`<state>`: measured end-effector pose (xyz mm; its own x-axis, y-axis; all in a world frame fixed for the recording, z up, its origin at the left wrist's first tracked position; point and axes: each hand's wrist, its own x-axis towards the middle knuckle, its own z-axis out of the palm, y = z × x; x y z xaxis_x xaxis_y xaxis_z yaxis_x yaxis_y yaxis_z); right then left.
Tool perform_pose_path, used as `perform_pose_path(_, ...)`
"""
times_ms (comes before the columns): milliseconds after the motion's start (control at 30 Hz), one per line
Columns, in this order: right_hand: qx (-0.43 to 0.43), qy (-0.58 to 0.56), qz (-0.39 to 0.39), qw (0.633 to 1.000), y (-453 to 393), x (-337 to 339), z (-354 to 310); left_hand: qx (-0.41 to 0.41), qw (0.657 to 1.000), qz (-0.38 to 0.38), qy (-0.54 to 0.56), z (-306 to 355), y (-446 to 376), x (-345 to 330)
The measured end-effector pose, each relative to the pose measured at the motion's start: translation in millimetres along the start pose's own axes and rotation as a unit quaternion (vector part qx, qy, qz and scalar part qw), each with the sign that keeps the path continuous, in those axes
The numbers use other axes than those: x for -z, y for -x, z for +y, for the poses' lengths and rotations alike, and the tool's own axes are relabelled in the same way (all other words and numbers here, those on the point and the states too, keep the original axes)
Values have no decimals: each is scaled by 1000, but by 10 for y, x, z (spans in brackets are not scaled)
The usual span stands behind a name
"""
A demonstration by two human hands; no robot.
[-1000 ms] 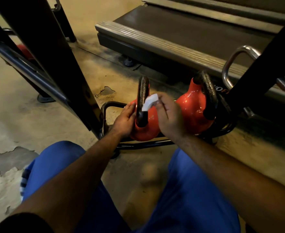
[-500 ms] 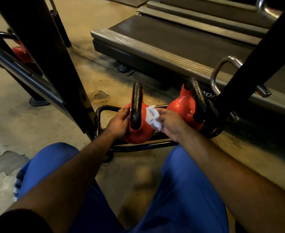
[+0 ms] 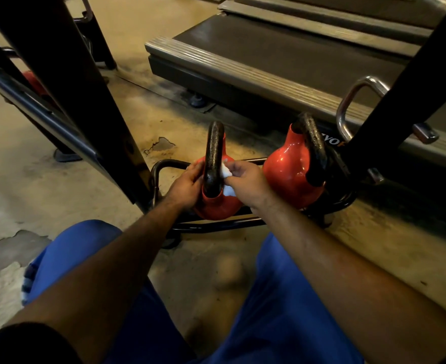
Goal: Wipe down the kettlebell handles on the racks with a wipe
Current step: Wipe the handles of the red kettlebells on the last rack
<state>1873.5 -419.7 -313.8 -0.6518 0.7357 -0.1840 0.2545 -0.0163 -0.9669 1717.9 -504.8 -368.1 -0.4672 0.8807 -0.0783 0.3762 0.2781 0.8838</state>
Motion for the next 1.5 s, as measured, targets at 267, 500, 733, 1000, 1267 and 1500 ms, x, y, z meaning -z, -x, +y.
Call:
perform_pose_path(267,-152,-340,-143,917,82,168,-429,10,1000,15,16,-36,10,-48)
perform_pose_path(500,-149,-289,-144,935,53,78,-341,-2,1000,10,8,-57,12,-45)
perform_pose_path(733,-188,-289,-248,905,100,339,-449,-6,1000,16,1,-119,7,-64)
perform_pose_path(1000,-76,-152,-117,978,52,96,-196,-10,1000,-8,-16,-162,-38,-35)
perform_pose_path(1267,-49,-172,75,981,-23,-128,-20,-4,1000,5,-25,-100,19,-28)
perform_pose_path(1500,-161,-231,33,959,-20,-104,-223,-4,999,10,-37,-96,34,-37)
